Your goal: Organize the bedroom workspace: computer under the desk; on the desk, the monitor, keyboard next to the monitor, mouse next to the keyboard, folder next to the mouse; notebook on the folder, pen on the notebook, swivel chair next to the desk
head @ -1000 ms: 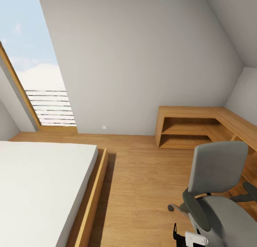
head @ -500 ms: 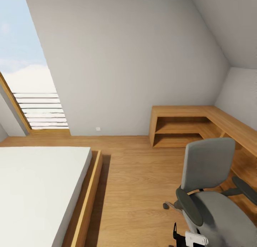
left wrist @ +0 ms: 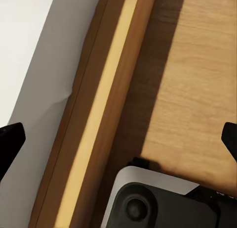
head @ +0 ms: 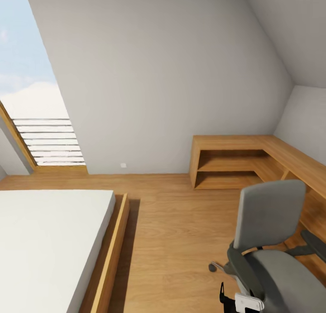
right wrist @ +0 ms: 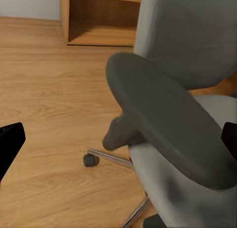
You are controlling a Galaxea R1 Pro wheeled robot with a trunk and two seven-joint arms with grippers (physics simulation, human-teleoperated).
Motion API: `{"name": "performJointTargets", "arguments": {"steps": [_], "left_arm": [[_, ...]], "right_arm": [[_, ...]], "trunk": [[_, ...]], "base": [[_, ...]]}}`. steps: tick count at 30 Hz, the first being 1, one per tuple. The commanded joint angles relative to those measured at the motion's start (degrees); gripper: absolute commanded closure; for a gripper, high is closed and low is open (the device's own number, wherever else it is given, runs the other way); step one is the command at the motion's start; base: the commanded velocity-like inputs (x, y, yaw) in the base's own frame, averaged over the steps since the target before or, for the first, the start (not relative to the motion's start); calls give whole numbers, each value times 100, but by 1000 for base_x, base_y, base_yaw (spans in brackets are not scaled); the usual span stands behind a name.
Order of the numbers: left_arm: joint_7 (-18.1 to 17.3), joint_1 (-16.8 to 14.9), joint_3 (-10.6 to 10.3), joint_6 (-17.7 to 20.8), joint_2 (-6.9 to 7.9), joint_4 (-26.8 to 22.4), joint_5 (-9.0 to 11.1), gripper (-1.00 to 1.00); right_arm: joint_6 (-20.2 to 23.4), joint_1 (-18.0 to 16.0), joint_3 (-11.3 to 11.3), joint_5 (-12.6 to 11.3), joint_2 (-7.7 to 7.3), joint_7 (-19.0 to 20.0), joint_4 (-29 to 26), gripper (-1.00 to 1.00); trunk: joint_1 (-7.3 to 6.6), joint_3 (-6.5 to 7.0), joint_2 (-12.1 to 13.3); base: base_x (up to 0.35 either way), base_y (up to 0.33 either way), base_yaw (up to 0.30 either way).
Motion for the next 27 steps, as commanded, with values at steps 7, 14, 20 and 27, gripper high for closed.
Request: {"name": "performJointTargets", "arguments": {"steps": [7,14,20,27], "left_arm": [[40,-4,-49,-15,5,-2,34,-100],[40,-4,-49,-15,5,-3,34,-100],[40,-4,-55,-15,5,0,34,-100],[40,-4,-50,-15,5,0,34,-100]], "right_arm": [[-3,-7,40,20,2,-59,9,-100],[-3,-7,40,25,2,-59,8,-100],[-3,-7,41,24,2,-58,8,-100],[-3,-7,40,25,2,-58,8,-100]], "trunk": [[4,-11,-11],[4,-11,-11],[4,-11,-11],[4,-11,-11]], "base": [[47,7,-1],[9,1,0],[2,69,0],[1,58,0]]}}
